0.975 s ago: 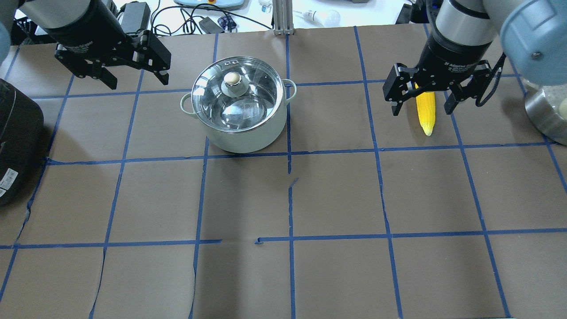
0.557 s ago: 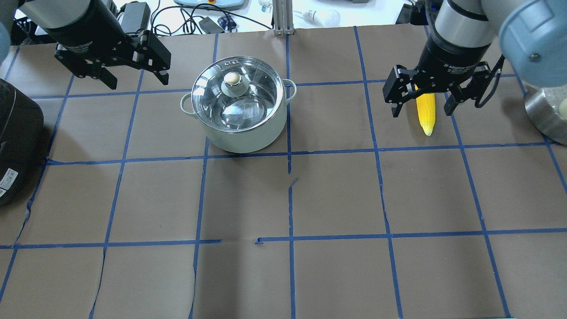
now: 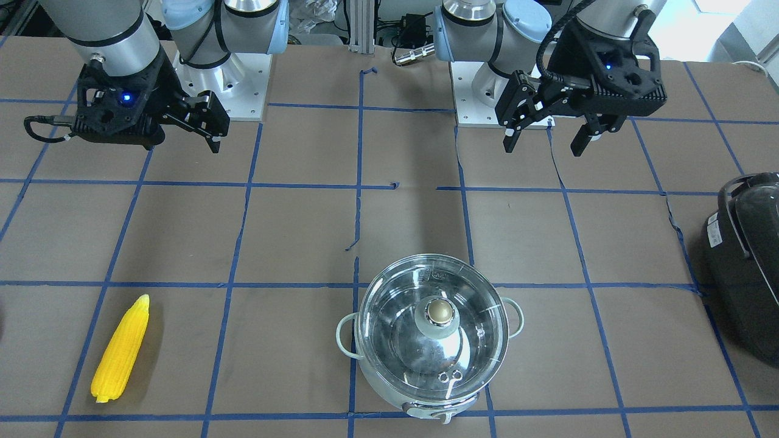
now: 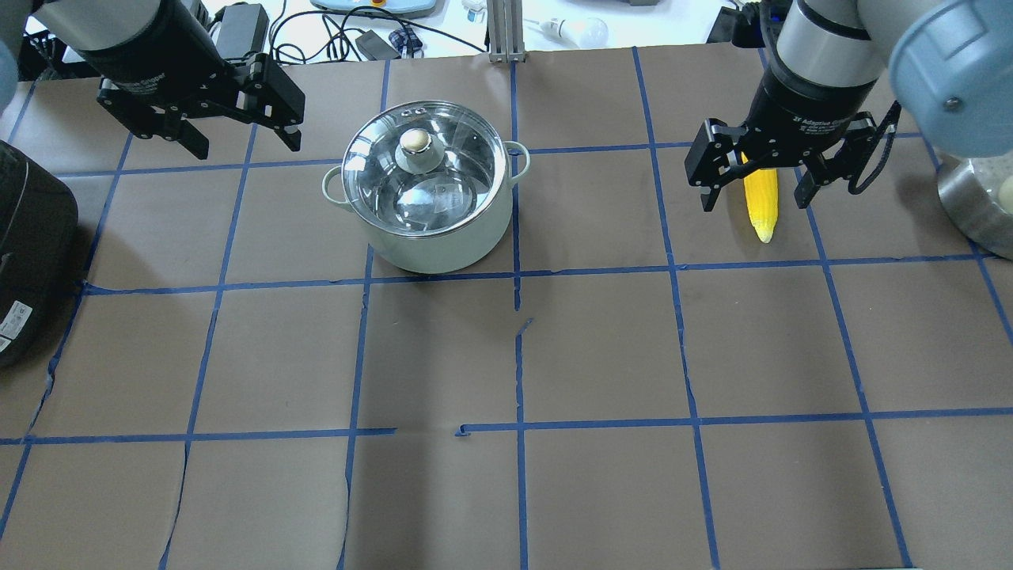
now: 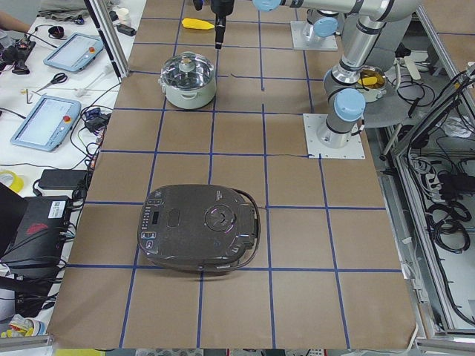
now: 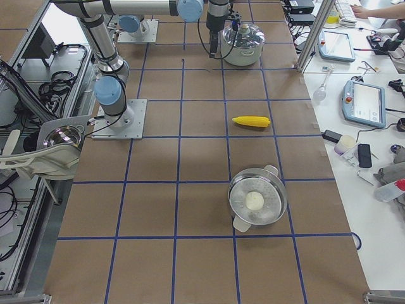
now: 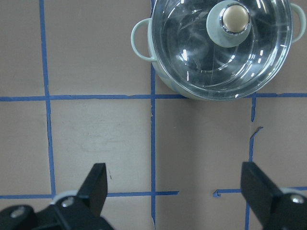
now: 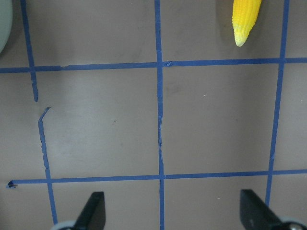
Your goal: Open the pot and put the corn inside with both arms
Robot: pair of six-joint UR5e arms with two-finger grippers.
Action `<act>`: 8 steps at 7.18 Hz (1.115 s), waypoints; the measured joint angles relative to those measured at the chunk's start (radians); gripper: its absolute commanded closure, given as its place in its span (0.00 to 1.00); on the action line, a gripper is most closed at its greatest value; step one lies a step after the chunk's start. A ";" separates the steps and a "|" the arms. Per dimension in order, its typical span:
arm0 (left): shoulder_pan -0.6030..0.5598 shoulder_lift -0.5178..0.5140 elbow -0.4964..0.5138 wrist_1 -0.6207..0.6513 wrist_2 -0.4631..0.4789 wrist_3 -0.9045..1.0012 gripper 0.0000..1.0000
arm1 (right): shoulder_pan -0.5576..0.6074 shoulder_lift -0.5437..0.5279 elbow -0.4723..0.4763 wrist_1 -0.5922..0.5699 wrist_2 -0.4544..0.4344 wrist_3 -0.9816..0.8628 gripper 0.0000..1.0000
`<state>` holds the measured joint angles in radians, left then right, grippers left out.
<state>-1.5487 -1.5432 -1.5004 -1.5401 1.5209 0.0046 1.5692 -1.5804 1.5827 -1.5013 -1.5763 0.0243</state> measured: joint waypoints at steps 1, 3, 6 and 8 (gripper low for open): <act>0.000 0.000 0.000 0.000 0.000 0.000 0.00 | 0.000 0.000 -0.001 0.001 0.002 0.005 0.00; -0.001 0.000 0.001 0.000 0.000 0.000 0.00 | -0.001 0.001 0.001 0.001 -0.007 0.001 0.00; 0.000 0.001 0.002 0.000 0.002 0.000 0.00 | -0.003 0.001 0.003 0.003 -0.011 0.003 0.00; 0.000 0.002 0.002 0.000 0.003 0.000 0.00 | -0.003 0.002 0.003 0.002 -0.012 0.002 0.00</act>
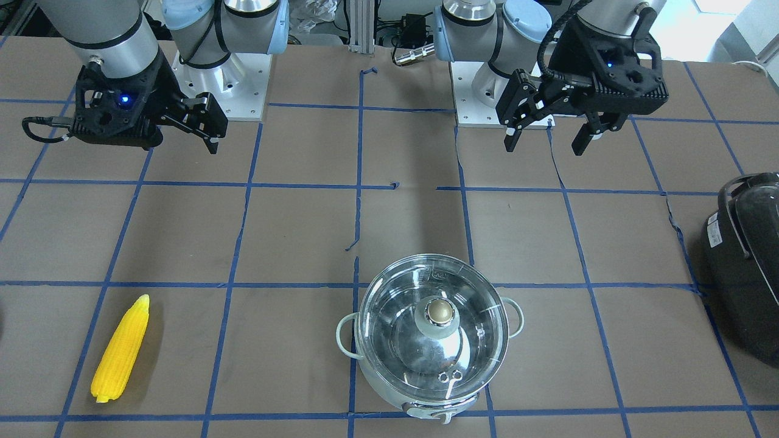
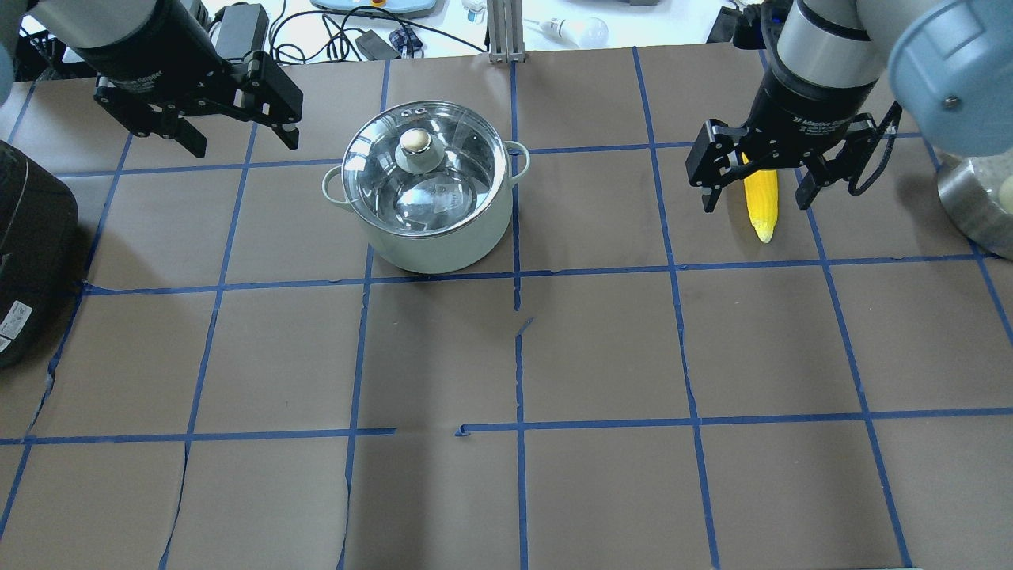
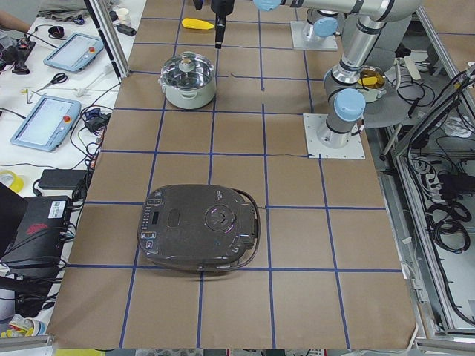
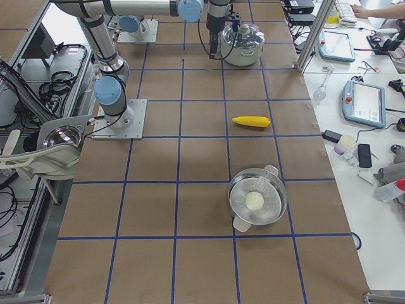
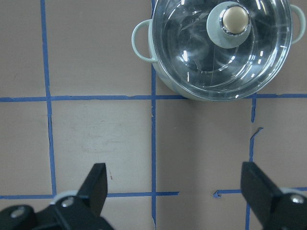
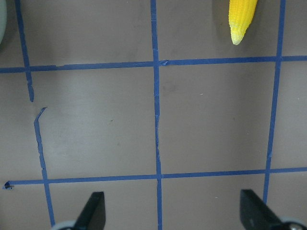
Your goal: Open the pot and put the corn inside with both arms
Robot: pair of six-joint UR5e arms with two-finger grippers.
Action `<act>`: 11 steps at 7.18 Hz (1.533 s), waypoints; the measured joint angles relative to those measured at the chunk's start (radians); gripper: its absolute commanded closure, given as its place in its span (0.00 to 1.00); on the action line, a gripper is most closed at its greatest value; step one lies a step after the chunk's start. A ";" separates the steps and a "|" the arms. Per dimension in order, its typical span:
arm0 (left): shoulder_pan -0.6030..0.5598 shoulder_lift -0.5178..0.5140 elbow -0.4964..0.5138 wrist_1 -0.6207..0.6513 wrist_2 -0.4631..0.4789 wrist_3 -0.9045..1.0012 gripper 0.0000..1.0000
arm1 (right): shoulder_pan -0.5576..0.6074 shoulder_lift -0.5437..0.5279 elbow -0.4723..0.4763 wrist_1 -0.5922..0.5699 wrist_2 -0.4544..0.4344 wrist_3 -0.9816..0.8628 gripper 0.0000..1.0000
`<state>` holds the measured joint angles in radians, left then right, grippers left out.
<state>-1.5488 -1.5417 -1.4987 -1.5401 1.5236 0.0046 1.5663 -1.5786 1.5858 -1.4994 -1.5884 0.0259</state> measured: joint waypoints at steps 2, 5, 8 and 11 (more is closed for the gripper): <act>-0.002 -0.004 0.002 0.000 -0.002 0.000 0.00 | 0.000 0.000 -0.001 -0.004 0.001 0.001 0.00; -0.019 -0.109 0.053 0.037 -0.051 -0.077 0.01 | -0.082 0.066 -0.001 -0.080 0.013 0.018 0.00; -0.129 -0.320 0.201 0.109 -0.004 -0.244 0.03 | -0.161 0.246 -0.005 -0.337 0.004 0.067 0.00; -0.172 -0.480 0.298 0.165 0.065 -0.293 0.03 | -0.180 0.385 -0.013 -0.494 0.001 0.105 0.00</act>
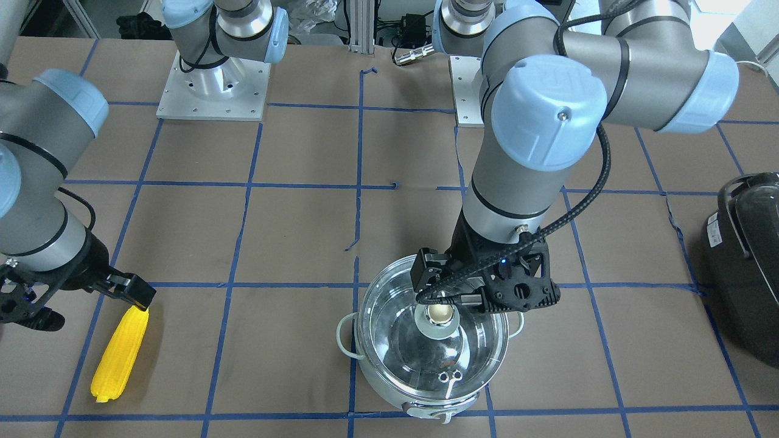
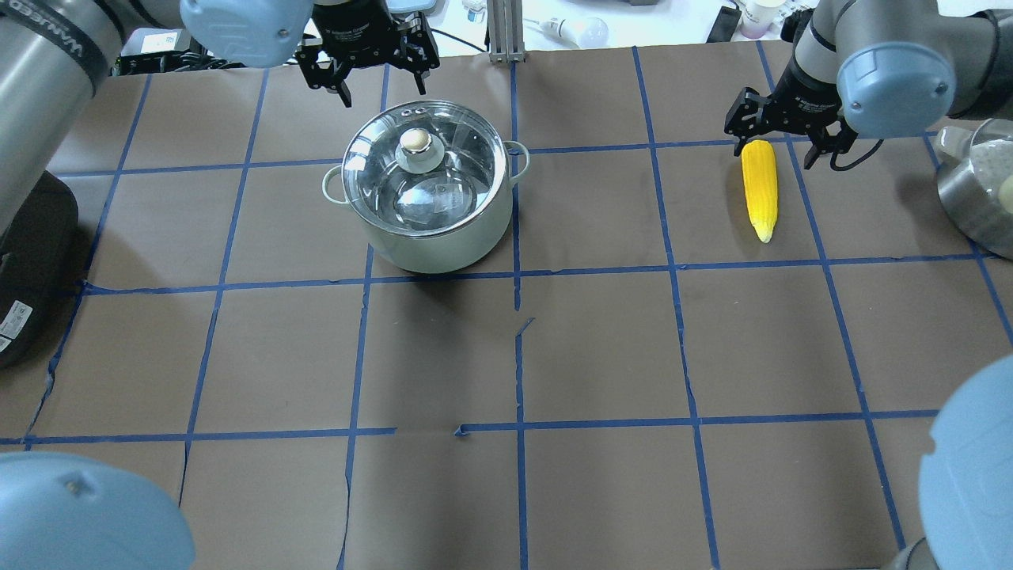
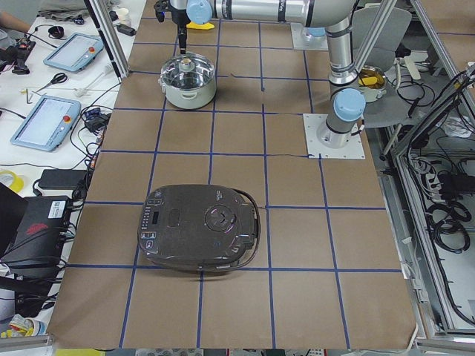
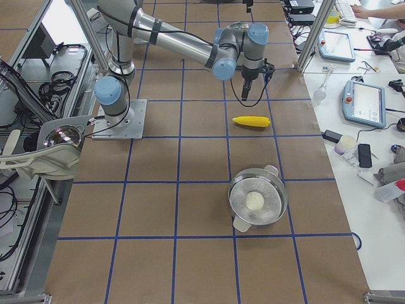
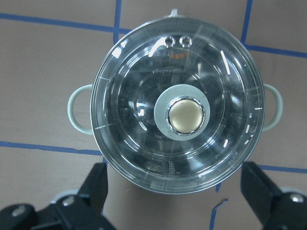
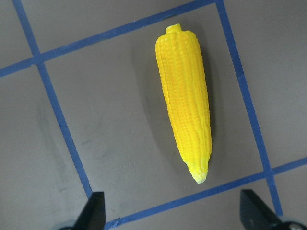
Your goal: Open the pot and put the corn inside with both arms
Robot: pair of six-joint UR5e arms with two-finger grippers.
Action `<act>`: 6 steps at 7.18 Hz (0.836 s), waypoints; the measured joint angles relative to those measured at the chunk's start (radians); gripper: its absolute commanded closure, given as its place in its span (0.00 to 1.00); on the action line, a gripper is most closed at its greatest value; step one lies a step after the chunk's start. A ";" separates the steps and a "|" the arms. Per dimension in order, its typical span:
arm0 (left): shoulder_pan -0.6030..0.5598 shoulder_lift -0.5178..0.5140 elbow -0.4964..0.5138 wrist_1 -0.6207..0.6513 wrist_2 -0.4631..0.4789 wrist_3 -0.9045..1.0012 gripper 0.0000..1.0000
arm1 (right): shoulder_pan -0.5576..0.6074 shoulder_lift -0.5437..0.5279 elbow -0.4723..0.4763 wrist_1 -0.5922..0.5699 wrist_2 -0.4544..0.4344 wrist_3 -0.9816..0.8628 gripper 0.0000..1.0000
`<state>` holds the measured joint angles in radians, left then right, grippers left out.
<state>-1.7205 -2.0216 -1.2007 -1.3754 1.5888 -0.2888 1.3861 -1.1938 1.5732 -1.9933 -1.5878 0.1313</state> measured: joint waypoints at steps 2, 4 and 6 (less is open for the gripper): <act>-0.025 -0.067 0.016 0.026 0.027 -0.029 0.08 | -0.021 0.080 -0.002 -0.103 -0.001 -0.002 0.00; -0.045 -0.103 0.014 0.051 0.052 -0.023 0.10 | -0.056 0.143 -0.004 -0.165 0.000 -0.034 0.00; -0.049 -0.104 -0.008 0.054 0.055 -0.009 0.10 | -0.064 0.204 -0.007 -0.233 0.006 -0.043 0.00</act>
<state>-1.7696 -2.1251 -1.2085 -1.3216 1.6433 -0.2981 1.3216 -0.9900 1.5666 -2.2266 -1.5816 0.0883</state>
